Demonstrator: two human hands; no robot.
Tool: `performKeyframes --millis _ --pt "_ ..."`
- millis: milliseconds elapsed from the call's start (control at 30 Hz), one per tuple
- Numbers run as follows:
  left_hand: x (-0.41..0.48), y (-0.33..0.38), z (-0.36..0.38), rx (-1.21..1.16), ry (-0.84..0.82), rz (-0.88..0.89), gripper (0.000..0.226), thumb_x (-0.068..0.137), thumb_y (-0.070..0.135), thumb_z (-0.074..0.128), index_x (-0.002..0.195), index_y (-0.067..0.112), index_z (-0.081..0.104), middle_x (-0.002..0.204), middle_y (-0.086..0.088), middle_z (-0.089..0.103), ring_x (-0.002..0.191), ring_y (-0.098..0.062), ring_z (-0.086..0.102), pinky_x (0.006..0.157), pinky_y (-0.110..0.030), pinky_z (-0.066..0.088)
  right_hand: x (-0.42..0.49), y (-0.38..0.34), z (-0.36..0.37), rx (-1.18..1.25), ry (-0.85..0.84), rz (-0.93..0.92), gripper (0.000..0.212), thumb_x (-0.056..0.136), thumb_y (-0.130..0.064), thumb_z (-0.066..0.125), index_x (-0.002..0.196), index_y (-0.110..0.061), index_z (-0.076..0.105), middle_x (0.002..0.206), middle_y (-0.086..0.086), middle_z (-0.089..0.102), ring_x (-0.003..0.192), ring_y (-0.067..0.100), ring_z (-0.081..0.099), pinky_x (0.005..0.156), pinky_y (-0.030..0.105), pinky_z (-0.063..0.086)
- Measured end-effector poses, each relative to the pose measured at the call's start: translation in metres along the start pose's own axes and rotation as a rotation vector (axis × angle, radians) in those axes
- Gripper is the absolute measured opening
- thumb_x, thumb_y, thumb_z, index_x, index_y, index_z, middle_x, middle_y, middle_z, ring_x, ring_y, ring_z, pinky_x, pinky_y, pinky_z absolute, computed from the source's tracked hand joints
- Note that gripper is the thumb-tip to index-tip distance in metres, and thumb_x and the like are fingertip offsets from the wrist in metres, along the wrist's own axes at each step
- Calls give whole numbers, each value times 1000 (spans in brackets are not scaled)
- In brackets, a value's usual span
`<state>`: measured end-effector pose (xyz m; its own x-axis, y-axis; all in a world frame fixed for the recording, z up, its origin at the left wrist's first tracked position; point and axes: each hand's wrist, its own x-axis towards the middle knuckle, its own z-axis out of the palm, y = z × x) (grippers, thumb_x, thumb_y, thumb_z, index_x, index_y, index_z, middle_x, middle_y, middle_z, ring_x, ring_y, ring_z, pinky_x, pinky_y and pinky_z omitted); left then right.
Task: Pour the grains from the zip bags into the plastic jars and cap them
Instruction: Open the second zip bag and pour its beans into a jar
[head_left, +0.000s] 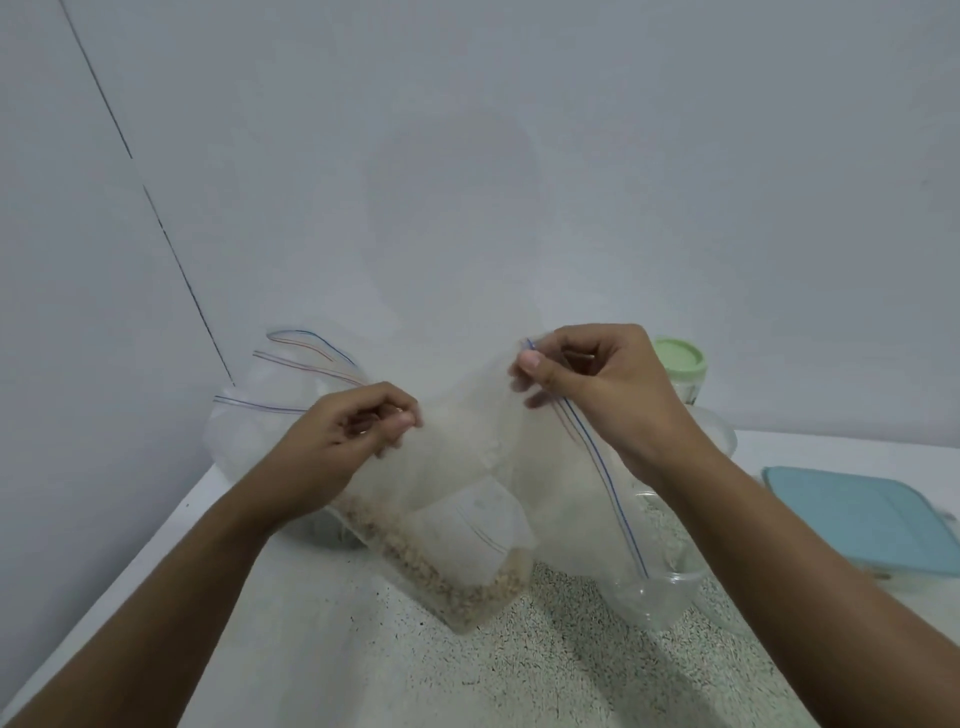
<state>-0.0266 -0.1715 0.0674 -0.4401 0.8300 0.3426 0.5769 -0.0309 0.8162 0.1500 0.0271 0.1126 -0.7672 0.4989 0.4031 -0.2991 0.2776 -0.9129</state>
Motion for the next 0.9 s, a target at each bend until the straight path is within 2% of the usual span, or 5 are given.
performKeyframes --millis 233,367,633,800,900 --pt "-26 -51 -26 366 25 -186 23 81 47 74 103 42 69 110 29 66 104 5 60 87 -18 47 -1 20 -1 49 -44 -9 15 93 -5 67 88 7 74 84 20 70 75 19 69 67 26 55" --pt "-34 -70 -35 405 -12 -184 23 93 57 63 100 36 68 109 21 66 108 0 57 88 -21 45 -1 24 -1 51 -86 -41 14 93 -3 67 88 7 75 85 23 70 76 18 68 67 25 52" --pt "-44 -82 -14 -170 114 -360 24 92 18 71 114 10 69 106 -6 77 98 -23 74 89 -30 57 1 27 -6 86 -75 -32 11 91 -5 69 89 3 76 78 10 73 74 14 68 67 25 53" --pt "-52 -106 2 -575 196 -404 66 78 46 84 112 -8 68 117 -24 69 110 -31 66 97 -35 56 3 28 -3 100 -72 -2 9 91 -4 69 90 0 77 81 11 75 77 18 70 67 26 54" --pt "-50 -109 9 -721 271 -391 45 83 35 75 98 -6 66 101 -19 67 97 -28 66 87 -30 59 3 24 -2 92 -73 -12 8 89 -3 71 89 0 78 83 18 74 75 20 71 65 27 54"
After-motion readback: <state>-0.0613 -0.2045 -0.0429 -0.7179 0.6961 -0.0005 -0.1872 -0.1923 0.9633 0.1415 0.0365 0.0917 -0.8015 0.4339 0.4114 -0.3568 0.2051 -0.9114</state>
